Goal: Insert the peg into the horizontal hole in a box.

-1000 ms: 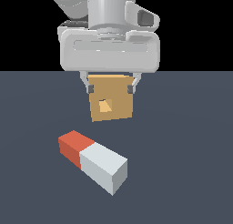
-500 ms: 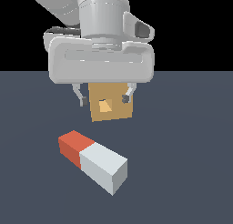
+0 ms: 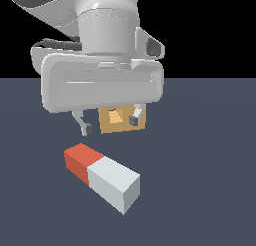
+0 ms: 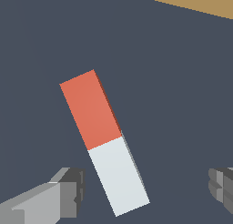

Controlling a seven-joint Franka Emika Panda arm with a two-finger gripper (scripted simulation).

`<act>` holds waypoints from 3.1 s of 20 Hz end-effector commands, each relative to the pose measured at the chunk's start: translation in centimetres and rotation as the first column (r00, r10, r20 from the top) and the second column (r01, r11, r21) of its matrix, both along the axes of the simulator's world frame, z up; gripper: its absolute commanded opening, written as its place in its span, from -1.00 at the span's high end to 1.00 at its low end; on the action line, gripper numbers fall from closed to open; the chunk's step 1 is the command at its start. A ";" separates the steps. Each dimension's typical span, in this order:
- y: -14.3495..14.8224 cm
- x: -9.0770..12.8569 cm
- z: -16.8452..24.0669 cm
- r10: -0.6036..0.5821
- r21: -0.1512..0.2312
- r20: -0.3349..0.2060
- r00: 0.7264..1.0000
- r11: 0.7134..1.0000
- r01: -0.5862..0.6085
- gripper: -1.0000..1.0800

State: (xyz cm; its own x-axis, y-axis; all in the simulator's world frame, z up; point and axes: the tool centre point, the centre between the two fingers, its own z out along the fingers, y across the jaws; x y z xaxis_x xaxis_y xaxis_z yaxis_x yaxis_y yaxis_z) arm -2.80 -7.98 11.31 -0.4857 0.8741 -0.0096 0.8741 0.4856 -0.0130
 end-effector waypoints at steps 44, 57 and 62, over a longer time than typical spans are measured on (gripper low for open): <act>-4.5 0.7 -9.1 0.390 0.015 0.007 0.921 0.921 -0.390 -0.92; -4.4 0.7 -9.1 0.390 0.015 0.006 0.921 0.921 -0.390 1.00; -4.0 0.6 -9.0 0.371 0.015 0.006 0.929 0.929 -0.371 1.00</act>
